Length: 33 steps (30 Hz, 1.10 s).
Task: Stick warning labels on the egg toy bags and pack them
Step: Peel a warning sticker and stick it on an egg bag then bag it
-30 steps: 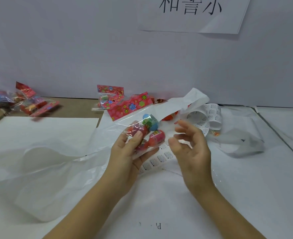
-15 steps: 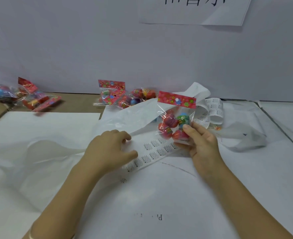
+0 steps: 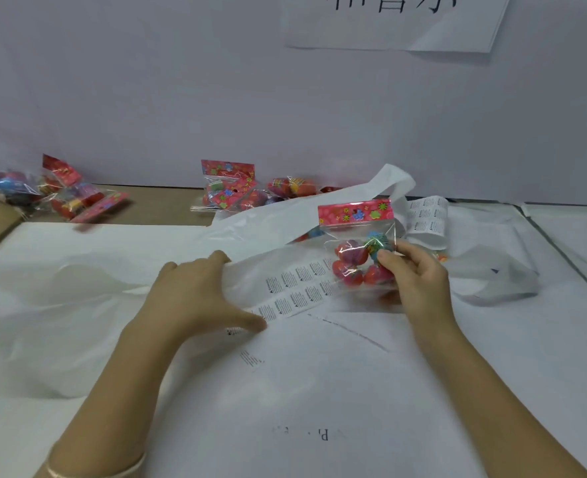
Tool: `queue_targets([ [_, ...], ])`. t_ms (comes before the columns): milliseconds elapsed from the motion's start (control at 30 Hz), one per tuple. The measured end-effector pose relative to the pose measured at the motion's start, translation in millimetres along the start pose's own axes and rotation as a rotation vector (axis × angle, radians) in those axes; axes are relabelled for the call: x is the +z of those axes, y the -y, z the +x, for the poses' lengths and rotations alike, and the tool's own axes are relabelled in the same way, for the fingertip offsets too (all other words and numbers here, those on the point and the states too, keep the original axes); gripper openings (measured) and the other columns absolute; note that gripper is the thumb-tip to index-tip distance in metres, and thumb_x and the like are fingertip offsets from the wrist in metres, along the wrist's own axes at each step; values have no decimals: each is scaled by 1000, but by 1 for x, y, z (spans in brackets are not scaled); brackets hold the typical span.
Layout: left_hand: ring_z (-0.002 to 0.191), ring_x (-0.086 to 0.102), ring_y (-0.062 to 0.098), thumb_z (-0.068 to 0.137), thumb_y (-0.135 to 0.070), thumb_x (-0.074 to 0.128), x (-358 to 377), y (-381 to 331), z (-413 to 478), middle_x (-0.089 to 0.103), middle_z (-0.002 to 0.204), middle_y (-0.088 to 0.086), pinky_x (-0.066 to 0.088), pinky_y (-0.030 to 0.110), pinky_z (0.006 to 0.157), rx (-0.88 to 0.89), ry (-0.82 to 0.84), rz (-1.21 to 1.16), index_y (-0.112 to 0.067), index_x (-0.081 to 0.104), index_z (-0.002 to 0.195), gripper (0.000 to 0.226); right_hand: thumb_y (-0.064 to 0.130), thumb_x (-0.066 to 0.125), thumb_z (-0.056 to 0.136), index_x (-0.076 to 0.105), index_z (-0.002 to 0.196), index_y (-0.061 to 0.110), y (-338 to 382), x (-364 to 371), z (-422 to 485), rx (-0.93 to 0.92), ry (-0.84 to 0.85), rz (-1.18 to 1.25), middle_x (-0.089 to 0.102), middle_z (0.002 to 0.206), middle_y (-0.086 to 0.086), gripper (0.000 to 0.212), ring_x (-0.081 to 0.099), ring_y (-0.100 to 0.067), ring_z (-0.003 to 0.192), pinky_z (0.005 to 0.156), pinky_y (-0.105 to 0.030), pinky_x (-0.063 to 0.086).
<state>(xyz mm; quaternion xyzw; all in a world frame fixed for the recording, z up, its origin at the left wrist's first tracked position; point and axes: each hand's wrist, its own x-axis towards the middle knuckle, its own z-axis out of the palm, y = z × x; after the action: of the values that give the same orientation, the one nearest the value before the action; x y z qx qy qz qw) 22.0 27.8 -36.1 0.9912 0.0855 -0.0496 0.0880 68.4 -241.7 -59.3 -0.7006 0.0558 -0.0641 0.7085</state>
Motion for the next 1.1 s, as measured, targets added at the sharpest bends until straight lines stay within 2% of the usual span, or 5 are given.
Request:
queue_targets([
  [400, 53, 48, 14, 78, -34, 81, 9, -16, 6, 50, 56, -3, 38, 31, 58, -70, -179, -916, 0, 57, 66, 43, 22, 67, 86, 56, 128, 15, 3, -8, -8, -337, -279, -789, 58, 120, -11, 44, 47, -31, 110, 95, -39, 38],
  [533, 54, 51, 15, 82, -30, 78, 5, -23, 2, 54, 57, -2, 41, 33, 60, -68, -209, -1058, -10, 59, 62, 34, 35, 67, 77, 61, 77, 21, 18, 21, -46, -101, 121, -285, 61, 65, 3, 15, 52, -8, 52, 49, -21, 41],
  [667, 65, 50, 20, 83, -27, 77, 1, -33, -4, 54, 67, 11, 40, 37, 64, -45, -180, -1292, 6, 59, 75, 39, 44, 71, 79, 64, 100, 10, 13, 50, -80, 633, 788, 31, 73, 89, -11, 40, 66, -26, 61, 48, -31, 54],
  [900, 66, 64, 16, 82, -32, 76, 3, -47, -11, 70, 71, 2, 51, 31, 60, -22, -94, -1214, -7, 69, 79, 26, 9, 61, 86, 68, 96, -3, 6, 51, -71, 580, 577, 463, 73, 87, -16, 16, 70, -21, 71, 61, -27, 58],
  [1100, 57, 68, 16, 36, -49, 85, -19, -16, -9, 74, 69, 4, 49, 23, 48, -64, 402, -961, -22, 78, 66, 42, 0, 54, 93, 63, 103, -7, 7, 54, -77, 522, 514, 357, 71, 82, -14, 15, 66, -16, 62, 58, -24, 57],
])
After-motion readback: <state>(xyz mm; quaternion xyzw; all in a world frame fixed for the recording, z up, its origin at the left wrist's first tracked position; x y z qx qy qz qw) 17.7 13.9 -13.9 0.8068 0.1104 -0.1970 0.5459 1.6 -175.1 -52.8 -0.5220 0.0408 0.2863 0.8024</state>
